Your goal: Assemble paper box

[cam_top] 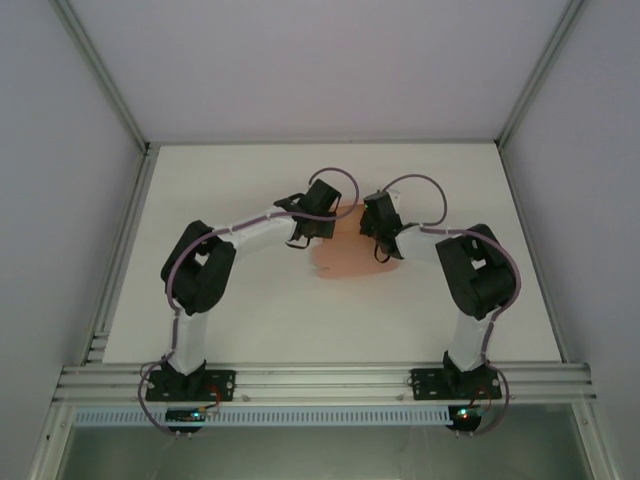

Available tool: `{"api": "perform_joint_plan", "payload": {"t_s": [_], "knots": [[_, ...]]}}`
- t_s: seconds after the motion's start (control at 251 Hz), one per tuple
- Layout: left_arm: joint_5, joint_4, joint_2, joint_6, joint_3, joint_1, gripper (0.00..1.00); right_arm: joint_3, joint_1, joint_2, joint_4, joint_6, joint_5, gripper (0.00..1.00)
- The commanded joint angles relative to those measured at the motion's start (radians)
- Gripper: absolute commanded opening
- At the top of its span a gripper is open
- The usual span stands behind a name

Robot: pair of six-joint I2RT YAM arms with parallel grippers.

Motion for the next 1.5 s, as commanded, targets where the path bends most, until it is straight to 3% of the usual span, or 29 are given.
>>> {"api": "perform_joint_plan", "payload": {"t_s": [0.0, 0.2, 0.439, 0.495, 0.726, 0.794, 0.922, 1.177, 1.393, 1.437, 1.497], "knots": [[0.002, -0.180, 0.032, 0.004, -0.009, 0.001, 0.00, -0.002, -0.010, 0.047, -0.084, 0.043, 0.219, 0.12], [-0.023, -0.193, 0.037, -0.004, 0.001, 0.002, 0.00, 0.081, 0.034, 0.085, -0.434, 0.195, 0.453, 0.10], [-0.028, -0.212, 0.018, 0.000, -0.003, 0.023, 0.00, 0.107, 0.091, 0.138, -0.586, 0.212, 0.639, 0.05], [-0.025, -0.212, 0.019, 0.004, 0.000, 0.026, 0.00, 0.097, 0.091, 0.139, -0.541, 0.144, 0.631, 0.00], [-0.017, -0.216, 0.015, 0.002, 0.001, 0.036, 0.00, 0.066, 0.121, 0.151, -0.423, -0.036, 0.651, 0.00], [-0.009, -0.215, 0.011, 0.002, -0.003, 0.037, 0.00, 0.040, 0.113, 0.134, -0.380, -0.009, 0.627, 0.00], [-0.004, -0.214, 0.011, -0.001, -0.004, 0.036, 0.00, -0.071, 0.038, 0.018, -0.259, 0.107, 0.450, 0.00], [0.009, -0.205, 0.015, -0.023, -0.012, 0.019, 0.00, -0.047, -0.022, -0.013, -0.350, 0.431, 0.411, 0.00], [0.020, -0.204, 0.011, -0.035, -0.025, 0.010, 0.00, -0.027, -0.061, 0.000, -0.294, 0.379, 0.354, 0.00], [0.020, -0.204, 0.012, -0.035, -0.024, 0.010, 0.00, -0.033, -0.056, 0.000, -0.271, 0.338, 0.356, 0.09], [0.018, -0.203, 0.013, -0.034, -0.021, 0.010, 0.00, -0.048, -0.042, -0.003, -0.232, 0.282, 0.373, 0.14]]}}
